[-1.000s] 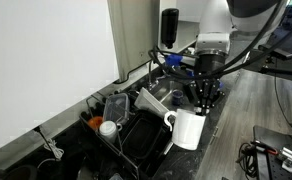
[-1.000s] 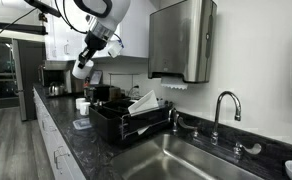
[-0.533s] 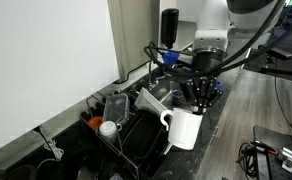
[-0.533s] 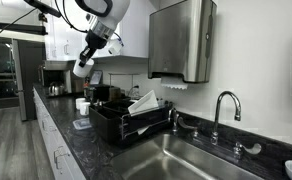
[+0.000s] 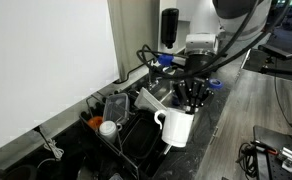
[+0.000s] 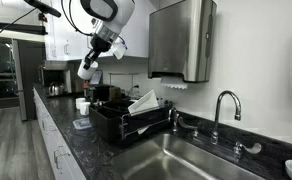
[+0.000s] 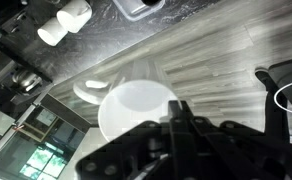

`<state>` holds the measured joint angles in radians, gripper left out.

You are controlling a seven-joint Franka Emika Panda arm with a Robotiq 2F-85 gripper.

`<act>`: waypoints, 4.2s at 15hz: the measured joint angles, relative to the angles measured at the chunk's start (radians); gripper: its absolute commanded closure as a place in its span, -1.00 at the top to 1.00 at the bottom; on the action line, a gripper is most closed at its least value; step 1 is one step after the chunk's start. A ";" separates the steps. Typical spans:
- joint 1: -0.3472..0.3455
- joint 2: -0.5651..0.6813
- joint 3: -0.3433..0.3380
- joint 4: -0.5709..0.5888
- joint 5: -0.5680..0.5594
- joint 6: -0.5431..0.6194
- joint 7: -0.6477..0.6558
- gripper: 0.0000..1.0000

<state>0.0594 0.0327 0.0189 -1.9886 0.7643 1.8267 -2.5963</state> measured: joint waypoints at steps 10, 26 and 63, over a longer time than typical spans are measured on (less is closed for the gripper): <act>-0.026 0.157 0.034 0.135 -0.001 0.005 0.000 -0.99; -0.372 0.339 0.417 0.291 -0.151 0.067 -0.001 -0.99; -1.018 0.392 1.163 0.073 -0.412 0.311 0.000 -0.99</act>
<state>-0.9586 0.4252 1.1823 -1.9153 0.3521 2.1378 -2.5968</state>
